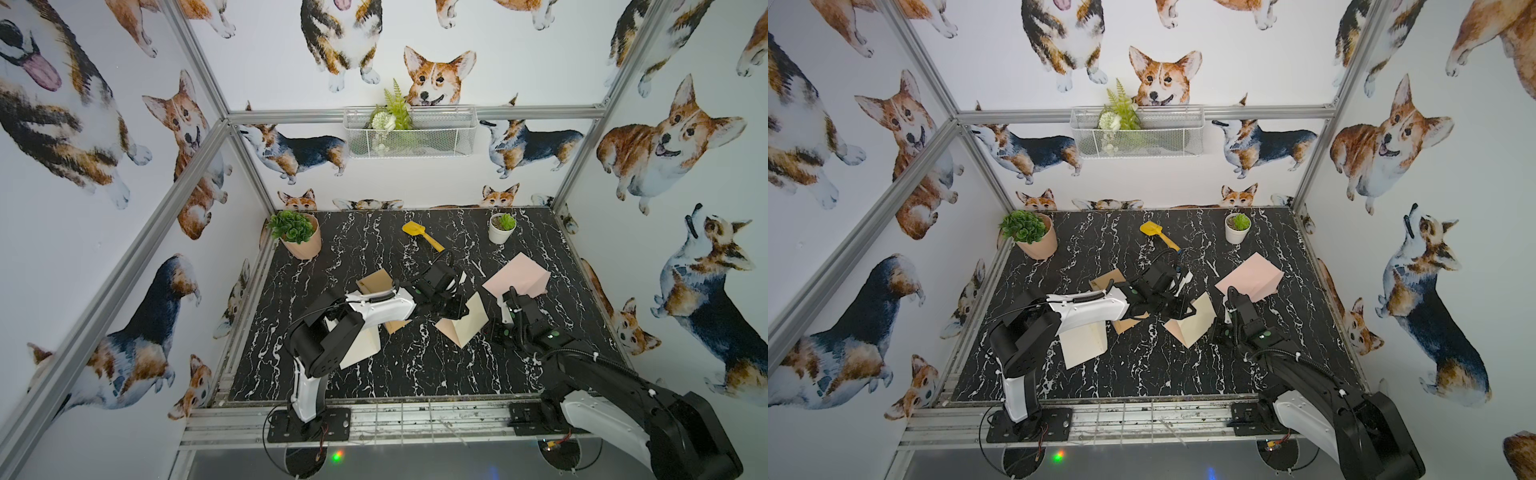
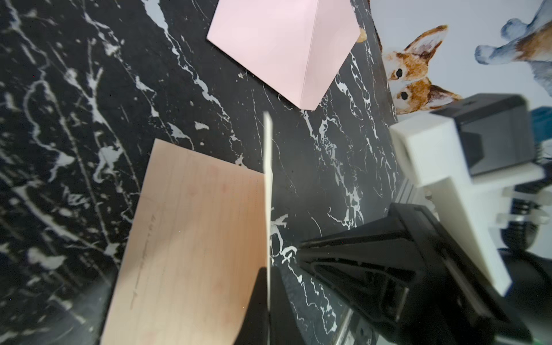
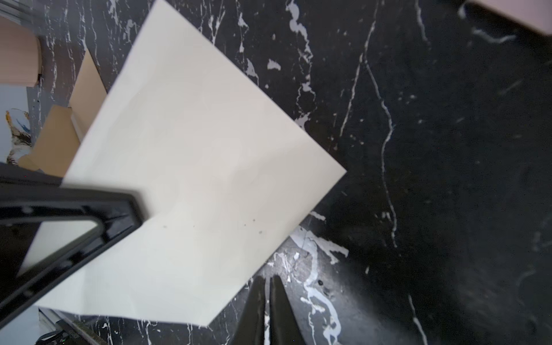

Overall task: Take the letter paper out of the envelope
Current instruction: Unfold the letter paper at the center of the board.

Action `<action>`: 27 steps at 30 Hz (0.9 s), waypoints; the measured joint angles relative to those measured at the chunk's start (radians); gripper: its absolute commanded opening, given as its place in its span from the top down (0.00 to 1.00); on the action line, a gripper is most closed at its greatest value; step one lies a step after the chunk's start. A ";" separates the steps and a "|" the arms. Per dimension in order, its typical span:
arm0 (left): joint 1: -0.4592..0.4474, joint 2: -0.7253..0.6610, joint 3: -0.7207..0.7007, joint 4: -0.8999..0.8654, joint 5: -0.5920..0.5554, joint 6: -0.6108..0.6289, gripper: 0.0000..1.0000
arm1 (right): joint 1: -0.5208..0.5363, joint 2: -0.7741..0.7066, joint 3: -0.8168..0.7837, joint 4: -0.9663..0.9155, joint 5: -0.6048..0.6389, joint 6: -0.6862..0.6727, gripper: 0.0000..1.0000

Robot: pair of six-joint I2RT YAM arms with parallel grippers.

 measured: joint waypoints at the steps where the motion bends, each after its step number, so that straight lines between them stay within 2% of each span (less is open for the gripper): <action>1: 0.000 -0.006 0.020 -0.037 -0.014 0.030 1.00 | 0.000 -0.029 0.013 -0.029 0.001 0.000 0.88; 6: -0.005 -0.052 0.090 -0.180 -0.111 0.182 1.00 | -0.007 -0.154 0.058 -0.141 0.036 -0.024 0.90; 13: -0.103 -0.216 -0.052 -0.190 -0.351 0.396 1.00 | -0.088 -0.229 0.075 -0.232 0.056 -0.055 0.92; 17: -0.189 -0.222 -0.146 -0.149 -0.491 0.495 1.00 | -0.106 -0.200 0.121 -0.250 0.051 -0.085 0.93; 19: -0.246 -0.223 -0.181 -0.124 -0.540 0.533 1.00 | -0.117 -0.172 0.153 -0.255 0.049 -0.105 1.00; 20: -0.281 -0.229 -0.202 -0.106 -0.565 0.554 1.00 | -0.121 -0.160 0.167 -0.254 0.044 -0.108 1.00; 27: -0.410 -0.288 -0.326 0.042 -0.692 0.629 1.00 | -0.151 0.003 0.215 -0.192 -0.123 -0.132 1.00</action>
